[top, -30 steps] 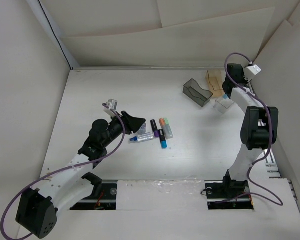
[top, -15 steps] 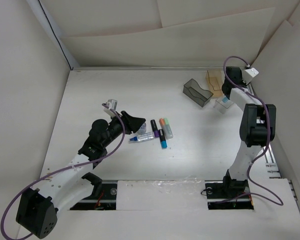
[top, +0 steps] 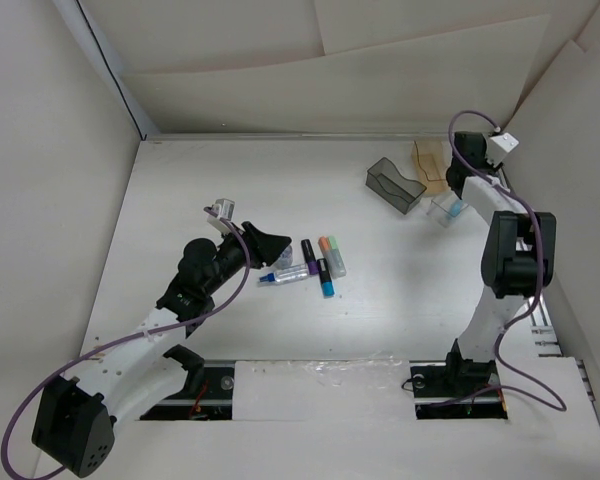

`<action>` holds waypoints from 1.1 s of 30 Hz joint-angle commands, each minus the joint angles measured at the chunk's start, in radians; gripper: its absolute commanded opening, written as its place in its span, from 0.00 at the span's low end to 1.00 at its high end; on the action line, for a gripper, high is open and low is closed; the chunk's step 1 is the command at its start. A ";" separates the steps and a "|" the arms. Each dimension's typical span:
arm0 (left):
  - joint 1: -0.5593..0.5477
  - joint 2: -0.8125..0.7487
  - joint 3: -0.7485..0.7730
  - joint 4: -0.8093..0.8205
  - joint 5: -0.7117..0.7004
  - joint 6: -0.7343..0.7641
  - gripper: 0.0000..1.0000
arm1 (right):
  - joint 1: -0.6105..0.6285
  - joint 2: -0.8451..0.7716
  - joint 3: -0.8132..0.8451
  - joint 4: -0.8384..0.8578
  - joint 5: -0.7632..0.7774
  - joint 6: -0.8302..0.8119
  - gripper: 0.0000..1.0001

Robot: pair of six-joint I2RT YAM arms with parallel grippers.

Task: Sort the stationery into containers
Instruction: Place the pen in the storage box, then pick up the pen from the center of the board.

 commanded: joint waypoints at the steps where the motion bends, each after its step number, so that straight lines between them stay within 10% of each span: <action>1: -0.004 -0.008 -0.012 0.054 0.013 0.005 0.45 | 0.035 -0.177 -0.011 0.014 -0.011 -0.014 0.43; 8: -0.004 -0.028 -0.012 0.005 -0.054 -0.005 0.45 | 0.254 -0.349 -0.110 -0.019 -0.263 -0.092 0.03; 12: -0.004 -0.052 -0.012 -0.043 -0.099 -0.005 0.45 | 0.427 -0.371 -0.175 -0.031 -0.480 -0.123 0.00; 20: -0.004 -0.074 -0.031 -0.071 -0.165 -0.005 0.34 | 0.752 -0.346 -0.262 -0.087 -0.438 -0.183 0.00; 25: -0.004 -0.043 -0.031 -0.071 -0.165 -0.005 0.25 | 0.774 -0.285 -0.282 -0.067 -0.442 -0.183 0.33; 33: -0.004 -0.034 -0.031 -0.061 -0.156 -0.005 0.25 | 0.783 -0.196 -0.262 -0.082 -0.361 -0.160 0.37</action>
